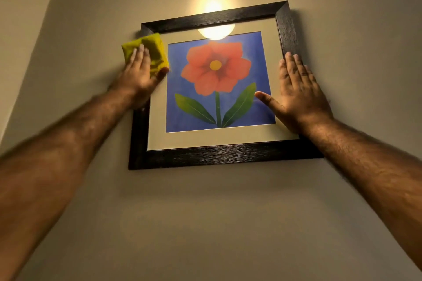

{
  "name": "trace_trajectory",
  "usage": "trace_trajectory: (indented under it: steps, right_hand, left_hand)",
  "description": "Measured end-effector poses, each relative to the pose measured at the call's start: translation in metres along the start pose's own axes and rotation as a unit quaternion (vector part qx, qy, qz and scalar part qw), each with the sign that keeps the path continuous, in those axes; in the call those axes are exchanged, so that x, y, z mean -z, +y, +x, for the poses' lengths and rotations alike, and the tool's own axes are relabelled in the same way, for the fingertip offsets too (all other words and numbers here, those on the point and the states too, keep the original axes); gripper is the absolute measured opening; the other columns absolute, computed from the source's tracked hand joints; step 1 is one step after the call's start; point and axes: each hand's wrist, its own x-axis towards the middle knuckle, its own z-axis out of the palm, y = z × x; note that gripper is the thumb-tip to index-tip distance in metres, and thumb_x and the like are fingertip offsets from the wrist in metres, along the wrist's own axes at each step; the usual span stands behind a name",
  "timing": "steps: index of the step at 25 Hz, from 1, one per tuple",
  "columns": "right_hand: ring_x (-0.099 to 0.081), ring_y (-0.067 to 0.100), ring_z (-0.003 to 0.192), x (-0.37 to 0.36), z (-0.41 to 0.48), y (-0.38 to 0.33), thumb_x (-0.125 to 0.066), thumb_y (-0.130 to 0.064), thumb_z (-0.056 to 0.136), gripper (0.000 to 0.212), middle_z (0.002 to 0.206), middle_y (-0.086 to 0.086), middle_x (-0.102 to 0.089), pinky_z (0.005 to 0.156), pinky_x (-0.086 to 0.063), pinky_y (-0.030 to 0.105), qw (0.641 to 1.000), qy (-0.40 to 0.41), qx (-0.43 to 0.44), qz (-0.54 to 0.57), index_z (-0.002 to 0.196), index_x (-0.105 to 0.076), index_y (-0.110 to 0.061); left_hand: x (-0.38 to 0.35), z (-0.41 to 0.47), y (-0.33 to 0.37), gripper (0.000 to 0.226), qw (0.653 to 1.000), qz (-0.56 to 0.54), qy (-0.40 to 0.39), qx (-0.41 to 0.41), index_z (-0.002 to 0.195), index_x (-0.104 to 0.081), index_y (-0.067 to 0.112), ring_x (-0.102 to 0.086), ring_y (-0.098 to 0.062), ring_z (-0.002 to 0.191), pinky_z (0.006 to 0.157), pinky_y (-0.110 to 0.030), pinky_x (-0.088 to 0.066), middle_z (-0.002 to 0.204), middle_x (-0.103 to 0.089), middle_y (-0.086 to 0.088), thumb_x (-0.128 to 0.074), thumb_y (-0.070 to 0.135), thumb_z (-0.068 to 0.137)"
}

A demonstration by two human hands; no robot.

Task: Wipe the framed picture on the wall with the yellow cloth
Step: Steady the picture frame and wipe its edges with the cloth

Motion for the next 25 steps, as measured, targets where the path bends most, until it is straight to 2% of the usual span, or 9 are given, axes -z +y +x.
trace_trajectory:
  steps: [4,10,14,16,20,25]
  right_hand:
    - [0.002,0.024,0.160,0.001,0.000,0.000,-0.018,-0.083,0.088,0.107,0.173,0.011,0.003,0.129,-0.002,0.039,1.000,0.001,0.002,-0.003,0.162,-0.003,-0.007]
    - [0.001,0.025,0.160,0.001,-0.002,0.000,-0.018,-0.082,0.089,0.106,0.172,0.011,0.002,0.129,-0.002,0.039,1.000,0.003,0.004,0.002,0.162,-0.003,-0.007]
    - [0.001,0.025,0.160,-0.001,-0.001,-0.002,-0.017,-0.083,0.089,0.107,0.172,0.011,0.002,0.129,-0.003,0.039,1.000,0.001,0.000,0.003,0.162,-0.002,-0.007]
    - [0.001,0.024,0.160,0.000,-0.001,0.000,-0.018,-0.084,0.089,0.108,0.173,0.011,0.002,0.129,-0.003,0.039,1.000,0.001,0.000,0.002,0.162,-0.002,-0.007]
    - [0.000,0.025,0.160,-0.003,0.000,0.002,-0.020,-0.082,0.090,0.106,0.172,0.012,0.001,0.129,-0.003,0.039,1.000,0.015,0.005,0.003,0.162,-0.003,-0.006]
    - [-0.001,0.024,0.160,-0.005,-0.001,0.003,-0.022,-0.083,0.090,0.107,0.173,0.011,0.000,0.129,-0.004,0.040,1.000,0.022,0.002,0.004,0.162,-0.004,-0.006]
  left_hand:
    - [0.002,0.015,-0.001,0.109,1.000,0.021,0.002,-0.009,0.159,0.004,0.008,0.009,-0.023,0.157,0.127,-0.042,-0.001,0.169,0.010,-0.009,-0.009,0.084,0.082]
    - [-0.030,-0.085,-0.002,0.109,0.999,0.008,0.037,-0.035,0.160,0.000,0.009,0.006,-0.020,0.157,0.126,-0.038,-0.003,0.170,0.007,-0.007,-0.004,0.086,0.082]
    - [-0.047,-0.167,-0.006,0.103,0.998,0.027,0.009,-0.049,0.160,0.001,0.011,0.009,-0.018,0.157,0.126,-0.036,-0.004,0.169,0.010,-0.004,-0.006,0.082,0.086]
    - [-0.049,-0.178,-0.007,0.103,0.998,0.038,-0.007,-0.049,0.160,0.003,0.012,0.010,-0.017,0.157,0.126,-0.035,-0.003,0.169,0.011,-0.004,-0.006,0.083,0.086]
    - [-0.028,-0.100,0.000,0.115,1.000,0.006,0.015,-0.022,0.160,0.000,0.008,0.004,-0.023,0.157,0.126,-0.039,-0.004,0.169,0.007,-0.008,-0.001,0.089,0.078]
    - [-0.001,-0.003,0.003,0.109,1.000,0.007,-0.003,0.002,0.159,0.005,0.010,0.009,-0.023,0.156,0.127,-0.044,-0.001,0.169,0.012,-0.007,-0.007,0.085,0.081]
